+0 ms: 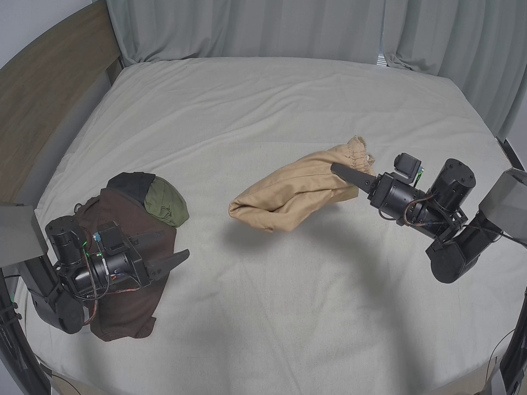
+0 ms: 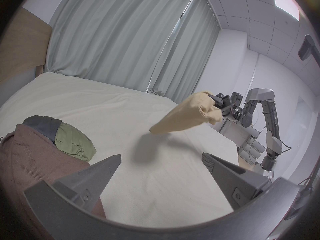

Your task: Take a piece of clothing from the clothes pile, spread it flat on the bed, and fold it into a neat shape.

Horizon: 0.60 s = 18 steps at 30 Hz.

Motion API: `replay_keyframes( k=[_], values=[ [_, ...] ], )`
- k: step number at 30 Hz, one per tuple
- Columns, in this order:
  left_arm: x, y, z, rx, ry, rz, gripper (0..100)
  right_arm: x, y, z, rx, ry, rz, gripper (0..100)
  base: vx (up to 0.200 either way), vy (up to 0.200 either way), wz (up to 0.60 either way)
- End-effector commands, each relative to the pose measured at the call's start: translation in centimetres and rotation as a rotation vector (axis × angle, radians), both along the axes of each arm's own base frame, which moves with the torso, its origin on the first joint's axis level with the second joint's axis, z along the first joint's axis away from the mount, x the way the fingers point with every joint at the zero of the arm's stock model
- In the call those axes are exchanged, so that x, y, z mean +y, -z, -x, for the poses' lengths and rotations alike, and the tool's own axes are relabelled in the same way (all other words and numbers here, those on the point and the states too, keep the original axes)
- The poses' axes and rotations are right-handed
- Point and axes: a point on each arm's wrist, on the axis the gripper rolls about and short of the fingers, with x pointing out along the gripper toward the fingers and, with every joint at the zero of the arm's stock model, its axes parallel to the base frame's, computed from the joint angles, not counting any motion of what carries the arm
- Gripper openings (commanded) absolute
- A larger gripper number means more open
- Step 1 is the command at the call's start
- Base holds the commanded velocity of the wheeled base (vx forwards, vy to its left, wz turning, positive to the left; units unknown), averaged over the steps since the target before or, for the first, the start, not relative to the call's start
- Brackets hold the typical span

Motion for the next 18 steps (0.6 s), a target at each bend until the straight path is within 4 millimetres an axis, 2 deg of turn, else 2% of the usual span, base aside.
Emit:
replay_keyframes(
  k=[1, 10, 18],
  values=[
    [-0.1, 0.0, 0.0, 0.001, 0.004, 0.000, 100, 0.0, 0.5, -1.8, -0.005, 0.002, -0.011, 0, 0.000, 0.000, 0.00],
    [-0.1, 0.0, 0.1, 0.002, 0.012, 0.001, 100, 0.8, 0.8, -4.9, -0.018, -0.010, -0.063, 0, 0.000, 0.000, 0.00],
    [-0.1, 0.1, 0.0, 0.007, 0.013, 0.002, 100, 1.1, 1.8, -6.4, -0.021, -0.010, -0.071, 0, 0.000, 0.000, 0.00]
  ],
)
